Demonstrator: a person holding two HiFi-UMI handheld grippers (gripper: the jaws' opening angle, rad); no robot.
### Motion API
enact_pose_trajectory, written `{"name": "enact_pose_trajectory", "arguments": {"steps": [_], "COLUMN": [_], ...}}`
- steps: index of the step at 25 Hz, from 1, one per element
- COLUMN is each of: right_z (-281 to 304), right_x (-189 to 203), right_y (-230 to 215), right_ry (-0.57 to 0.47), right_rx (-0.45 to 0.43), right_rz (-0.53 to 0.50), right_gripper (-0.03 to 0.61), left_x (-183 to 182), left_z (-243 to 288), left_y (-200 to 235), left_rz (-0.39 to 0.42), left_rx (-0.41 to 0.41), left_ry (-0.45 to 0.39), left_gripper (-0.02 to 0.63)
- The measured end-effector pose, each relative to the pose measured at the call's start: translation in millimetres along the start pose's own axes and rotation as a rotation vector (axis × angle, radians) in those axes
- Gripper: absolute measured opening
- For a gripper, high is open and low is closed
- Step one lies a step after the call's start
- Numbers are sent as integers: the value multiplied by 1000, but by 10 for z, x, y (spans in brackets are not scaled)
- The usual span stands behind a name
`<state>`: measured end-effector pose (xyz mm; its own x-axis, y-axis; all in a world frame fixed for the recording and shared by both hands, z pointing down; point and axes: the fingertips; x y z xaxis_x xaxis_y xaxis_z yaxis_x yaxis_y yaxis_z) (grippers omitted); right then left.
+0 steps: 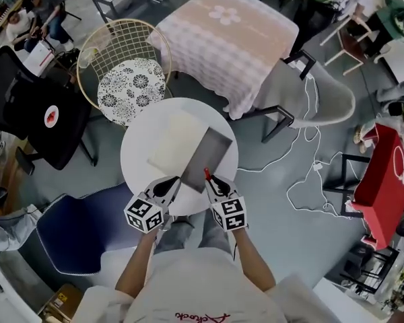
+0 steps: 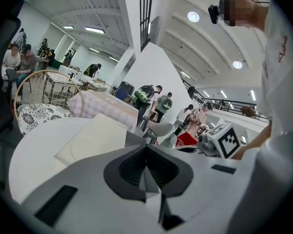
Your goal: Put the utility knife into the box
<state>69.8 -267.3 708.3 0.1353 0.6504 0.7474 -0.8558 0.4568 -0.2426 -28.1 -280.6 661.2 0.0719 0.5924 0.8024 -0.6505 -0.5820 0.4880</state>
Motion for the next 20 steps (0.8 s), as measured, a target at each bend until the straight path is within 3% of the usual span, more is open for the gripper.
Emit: {"name": "enact_pose_trajectory", "arguments": {"steps": [5, 8, 12, 20], "right_z": [79, 183, 260, 426], "right_x": [82, 106, 171, 396], "right_y": [-28, 17, 90, 160], "right_ry": [45, 82, 190, 384], "right_rx": [-30, -58, -114, -225], "right_rz": [-39, -131, -355, -904], "right_gripper": [81, 81, 81, 81], "left_x": [76, 115, 137, 175], "left_z": [-35, -96, -149, -262], "left_y": [68, 111, 110, 150], "left_rz": [-29, -36, -43, -58], "left_rx": [-32, -40, -45, -57], "left_ry": [1, 3, -1, -9], "left_gripper": [11, 11, 11, 11]}}
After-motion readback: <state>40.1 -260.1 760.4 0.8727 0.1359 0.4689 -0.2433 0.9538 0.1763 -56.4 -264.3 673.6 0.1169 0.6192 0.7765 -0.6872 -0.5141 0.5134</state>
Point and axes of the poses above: the fingertips, and each gripper's own axes: z forward along the fingers, y to its left, x out of its underside, and after that the axes turned 3 degrees about -x, right-handed
